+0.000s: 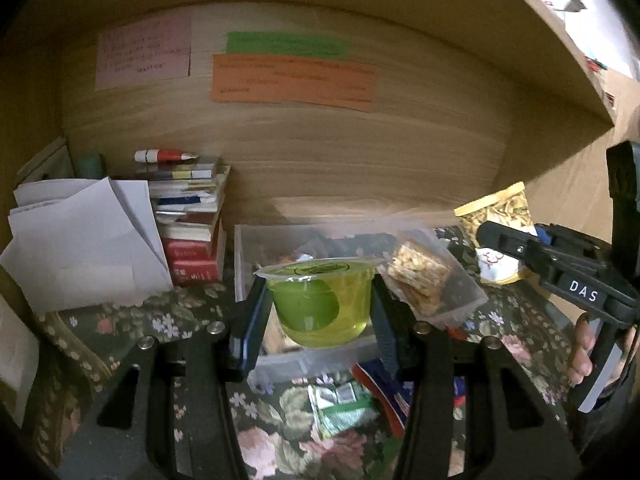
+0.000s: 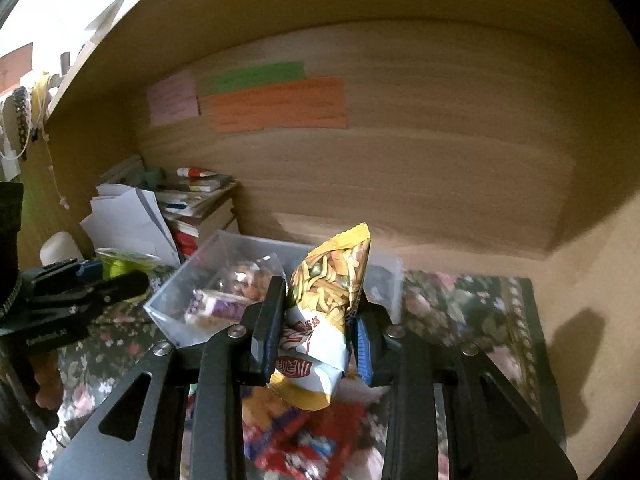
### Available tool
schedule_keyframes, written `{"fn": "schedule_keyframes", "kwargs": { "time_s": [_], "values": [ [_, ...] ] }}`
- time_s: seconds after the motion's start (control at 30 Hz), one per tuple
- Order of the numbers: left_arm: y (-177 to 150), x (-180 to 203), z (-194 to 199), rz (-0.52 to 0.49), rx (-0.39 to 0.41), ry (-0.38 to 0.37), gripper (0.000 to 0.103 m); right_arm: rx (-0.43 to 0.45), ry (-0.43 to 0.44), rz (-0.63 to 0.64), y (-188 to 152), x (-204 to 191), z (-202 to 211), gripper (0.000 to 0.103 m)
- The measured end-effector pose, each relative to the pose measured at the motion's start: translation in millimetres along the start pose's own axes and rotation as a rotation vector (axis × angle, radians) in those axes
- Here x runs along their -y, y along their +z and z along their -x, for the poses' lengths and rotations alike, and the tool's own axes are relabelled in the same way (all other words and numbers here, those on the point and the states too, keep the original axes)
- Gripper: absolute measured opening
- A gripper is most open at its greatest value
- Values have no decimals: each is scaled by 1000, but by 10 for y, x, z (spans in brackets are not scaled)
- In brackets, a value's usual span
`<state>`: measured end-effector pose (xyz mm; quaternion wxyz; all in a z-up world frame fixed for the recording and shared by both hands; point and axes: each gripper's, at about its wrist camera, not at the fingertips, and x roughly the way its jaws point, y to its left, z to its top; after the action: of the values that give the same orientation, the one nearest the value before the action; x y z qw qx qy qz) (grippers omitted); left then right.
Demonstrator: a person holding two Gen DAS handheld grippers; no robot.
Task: Organize snacks
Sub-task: 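Lower the jelly cup and yellow bag into the clear box and open both tools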
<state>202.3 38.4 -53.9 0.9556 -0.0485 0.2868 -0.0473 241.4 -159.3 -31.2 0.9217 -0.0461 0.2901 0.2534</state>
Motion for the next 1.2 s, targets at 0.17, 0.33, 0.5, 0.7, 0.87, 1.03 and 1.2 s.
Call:
{"fn": "schedule_keyframes", "kwargs": {
  "time_s": [0.17, 0.33, 0.5, 0.7, 0.87, 1.03, 1.2],
  "values": [
    [78, -44, -149, -4, -4, 10, 48, -29, 18, 28, 108, -123, -222, 28],
    [112, -95, -338, -3, -30, 11, 48, -83, 27, 47, 153, -181, -495, 28],
    [108, -151, -564, 0, -66, 20, 48, -160, 27, 55, 151, -185, -809, 28],
    [96, -208, -770, 1, -102, 35, 48, -217, 20, 71, 130, -199, -1008, 28],
    [84, -238, -865, 12, -140, 31, 49, -243, 28, 81, 108, -218, -1077, 29],
    [93, -229, -806, 15, -123, 32, 52, -229, 23, 73, 112, -197, -1000, 52],
    [127, -149, -575, -4, -68, 33, 62, -177, 8, 75, 124, -152, -753, 57]
  ]
}}
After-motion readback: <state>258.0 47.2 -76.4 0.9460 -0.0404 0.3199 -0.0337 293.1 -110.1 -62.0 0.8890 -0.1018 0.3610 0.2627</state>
